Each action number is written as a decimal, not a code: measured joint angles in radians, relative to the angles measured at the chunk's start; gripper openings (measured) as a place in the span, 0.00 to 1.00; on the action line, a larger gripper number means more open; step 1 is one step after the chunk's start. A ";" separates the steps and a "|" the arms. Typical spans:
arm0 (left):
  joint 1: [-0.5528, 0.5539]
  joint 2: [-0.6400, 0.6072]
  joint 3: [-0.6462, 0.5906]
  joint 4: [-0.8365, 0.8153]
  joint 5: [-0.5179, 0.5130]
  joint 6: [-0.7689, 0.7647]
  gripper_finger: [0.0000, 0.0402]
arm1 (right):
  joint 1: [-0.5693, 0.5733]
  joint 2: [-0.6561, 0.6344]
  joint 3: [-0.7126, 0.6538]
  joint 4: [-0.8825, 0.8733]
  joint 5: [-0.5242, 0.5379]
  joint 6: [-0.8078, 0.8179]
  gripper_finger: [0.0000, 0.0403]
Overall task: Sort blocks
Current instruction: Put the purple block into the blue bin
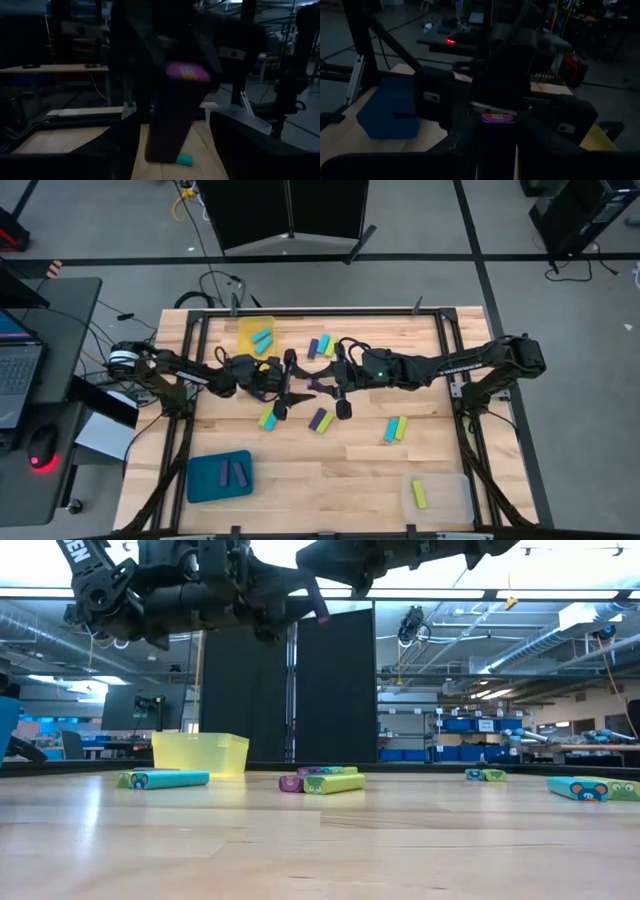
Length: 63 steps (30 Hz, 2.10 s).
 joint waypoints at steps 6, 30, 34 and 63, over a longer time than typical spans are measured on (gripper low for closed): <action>0.000 0.000 0.023 -0.001 0.003 -0.001 0.62 | 0.000 0.000 0.000 0.019 0.000 -0.006 0.28; -0.003 -0.091 0.035 -0.261 -0.004 0.164 0.29 | -0.014 -0.047 0.000 -0.083 0.104 0.003 0.45; -0.021 -0.197 0.069 -0.530 0.014 0.158 0.29 | -0.015 -0.146 0.001 -0.164 0.216 -0.033 0.49; -0.621 -0.376 0.355 -2.069 -0.105 -0.351 0.29 | -0.014 -0.145 0.000 -0.443 0.314 0.028 0.05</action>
